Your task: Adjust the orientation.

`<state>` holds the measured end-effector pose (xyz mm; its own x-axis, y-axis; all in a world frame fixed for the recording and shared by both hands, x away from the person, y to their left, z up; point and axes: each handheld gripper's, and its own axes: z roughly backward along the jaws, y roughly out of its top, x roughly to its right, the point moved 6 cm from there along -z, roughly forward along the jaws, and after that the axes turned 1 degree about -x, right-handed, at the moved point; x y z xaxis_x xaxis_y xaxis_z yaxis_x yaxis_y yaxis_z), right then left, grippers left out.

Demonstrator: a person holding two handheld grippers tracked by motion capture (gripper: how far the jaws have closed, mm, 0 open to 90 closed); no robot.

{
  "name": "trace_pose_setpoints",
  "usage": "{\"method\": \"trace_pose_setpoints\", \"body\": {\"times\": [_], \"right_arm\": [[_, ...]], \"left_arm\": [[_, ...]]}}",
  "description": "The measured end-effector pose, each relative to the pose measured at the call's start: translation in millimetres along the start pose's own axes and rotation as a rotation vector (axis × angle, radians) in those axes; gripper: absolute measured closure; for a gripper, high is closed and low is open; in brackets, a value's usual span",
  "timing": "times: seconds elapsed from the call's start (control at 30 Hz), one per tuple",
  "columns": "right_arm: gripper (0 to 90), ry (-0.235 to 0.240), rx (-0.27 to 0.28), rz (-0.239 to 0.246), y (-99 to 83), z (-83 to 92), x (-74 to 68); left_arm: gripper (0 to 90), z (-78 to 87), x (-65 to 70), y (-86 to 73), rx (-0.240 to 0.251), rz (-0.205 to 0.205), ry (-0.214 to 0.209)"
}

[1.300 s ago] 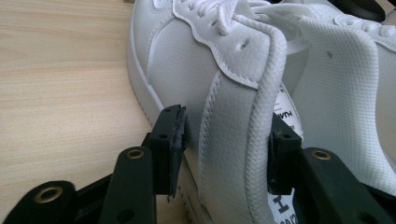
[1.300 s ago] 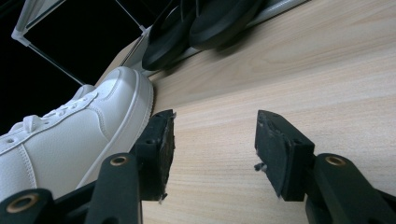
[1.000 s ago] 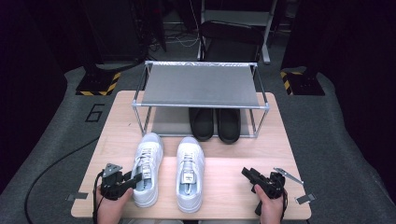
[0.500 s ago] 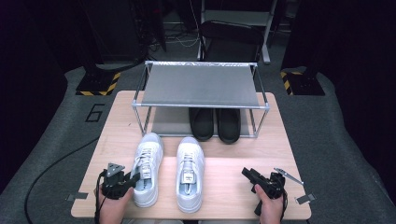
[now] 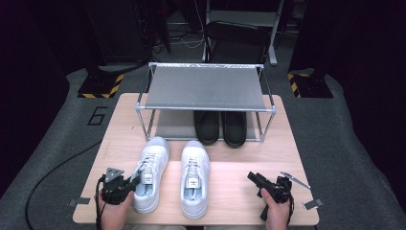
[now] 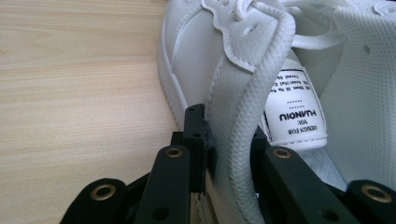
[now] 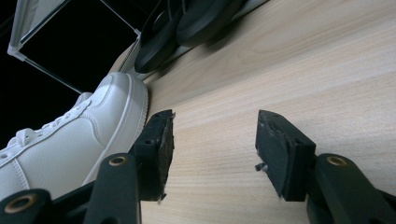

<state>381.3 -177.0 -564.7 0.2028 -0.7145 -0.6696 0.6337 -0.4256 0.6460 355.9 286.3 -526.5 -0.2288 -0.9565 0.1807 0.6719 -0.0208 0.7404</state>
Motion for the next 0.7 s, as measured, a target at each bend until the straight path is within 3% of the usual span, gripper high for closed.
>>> {"method": "trace_pose_setpoints", "body": {"times": [0.23, 0.27, 0.37, 0.4, 0.47, 0.57, 0.63, 0.7], "right_arm": [[46.5, 0.011, 0.000, -0.010, 0.3, -2.4, -1.4], [46.5, 0.016, 0.000, -0.009, -0.2, -2.7, -2.0], [46.3, 0.014, 0.001, -0.009, 0.1, -1.9, -1.9], [46.3, 0.019, 0.004, -0.010, 0.5, -1.4, -1.8], [46.2, 0.017, 0.007, -0.008, 0.9, -1.3, -0.9], [46.1, 0.017, 0.006, -0.012, 0.4, -1.4, -0.2], [46.1, 0.017, 0.003, -0.016, -0.1, -1.1, -0.4], [46.1, 0.017, 0.003, -0.016, -0.1, -1.0, -0.4]], "left_arm": [[68.4, -0.6, 0.1, 2.6, -0.048, 0.026, -0.037], [67.2, -1.4, -1.6, 2.8, -0.032, 0.049, -0.049], [63.6, -0.8, -1.7, 3.2, -0.047, 0.072, -0.079], [62.5, -1.3, -2.1, 4.0, -0.042, 0.099, -0.098], [62.2, -1.1, -2.8, 4.0, -0.045, 0.102, -0.106], [64.7, -1.3, -2.2, 3.5, -0.041, 0.086, -0.097], [67.8, -1.4, -2.3, 2.6, -0.033, 0.062, -0.060], [69.7, -1.4, -1.9, 2.4, -0.029, 0.058, -0.051]]}}
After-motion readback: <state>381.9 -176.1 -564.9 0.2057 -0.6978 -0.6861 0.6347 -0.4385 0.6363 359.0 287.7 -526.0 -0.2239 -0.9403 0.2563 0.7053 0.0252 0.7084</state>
